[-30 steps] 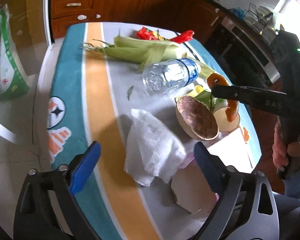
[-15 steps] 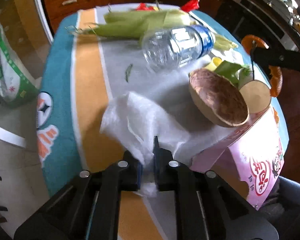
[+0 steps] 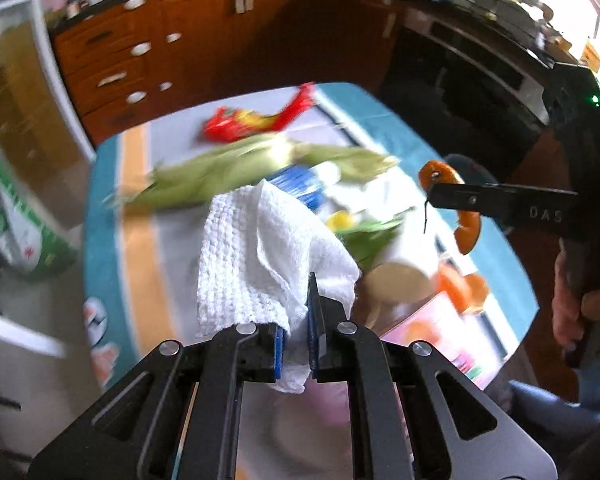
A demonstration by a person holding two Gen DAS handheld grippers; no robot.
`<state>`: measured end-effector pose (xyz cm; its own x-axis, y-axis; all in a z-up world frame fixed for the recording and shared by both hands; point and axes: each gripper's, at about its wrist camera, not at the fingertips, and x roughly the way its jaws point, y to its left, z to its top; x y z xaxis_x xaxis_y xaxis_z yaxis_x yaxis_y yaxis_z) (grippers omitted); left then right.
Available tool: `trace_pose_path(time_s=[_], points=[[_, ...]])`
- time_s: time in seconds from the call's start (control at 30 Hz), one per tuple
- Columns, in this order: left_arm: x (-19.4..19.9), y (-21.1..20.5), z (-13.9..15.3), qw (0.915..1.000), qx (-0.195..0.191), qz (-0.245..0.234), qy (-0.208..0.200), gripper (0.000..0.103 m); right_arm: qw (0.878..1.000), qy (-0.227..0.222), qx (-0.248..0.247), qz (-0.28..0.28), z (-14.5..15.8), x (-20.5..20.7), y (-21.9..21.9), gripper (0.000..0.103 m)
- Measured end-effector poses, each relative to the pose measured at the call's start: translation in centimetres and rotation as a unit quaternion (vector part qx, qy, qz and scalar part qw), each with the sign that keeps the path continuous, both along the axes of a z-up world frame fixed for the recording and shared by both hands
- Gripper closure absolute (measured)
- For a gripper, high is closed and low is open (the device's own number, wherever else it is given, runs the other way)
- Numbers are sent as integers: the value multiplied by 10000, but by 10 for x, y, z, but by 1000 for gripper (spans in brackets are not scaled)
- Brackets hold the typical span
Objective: Collect trash
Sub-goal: 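Carry the tissue and orange peel over the trash bin with both grippers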
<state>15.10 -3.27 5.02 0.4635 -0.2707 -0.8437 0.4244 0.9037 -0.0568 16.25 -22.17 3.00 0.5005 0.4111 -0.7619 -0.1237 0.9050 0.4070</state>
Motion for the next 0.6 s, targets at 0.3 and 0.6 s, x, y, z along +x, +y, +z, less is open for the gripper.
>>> trace_pose_path(time_s=[0.3,0.6], points=[[24,-171,-1,9922,56,-1213,288,93,9914,-286,115,-1271,11,-32,-147,82],[33,-327,-37,9717,352,-2264,573,93,9664,58,-35,-2568,-24,-50,-285,82]])
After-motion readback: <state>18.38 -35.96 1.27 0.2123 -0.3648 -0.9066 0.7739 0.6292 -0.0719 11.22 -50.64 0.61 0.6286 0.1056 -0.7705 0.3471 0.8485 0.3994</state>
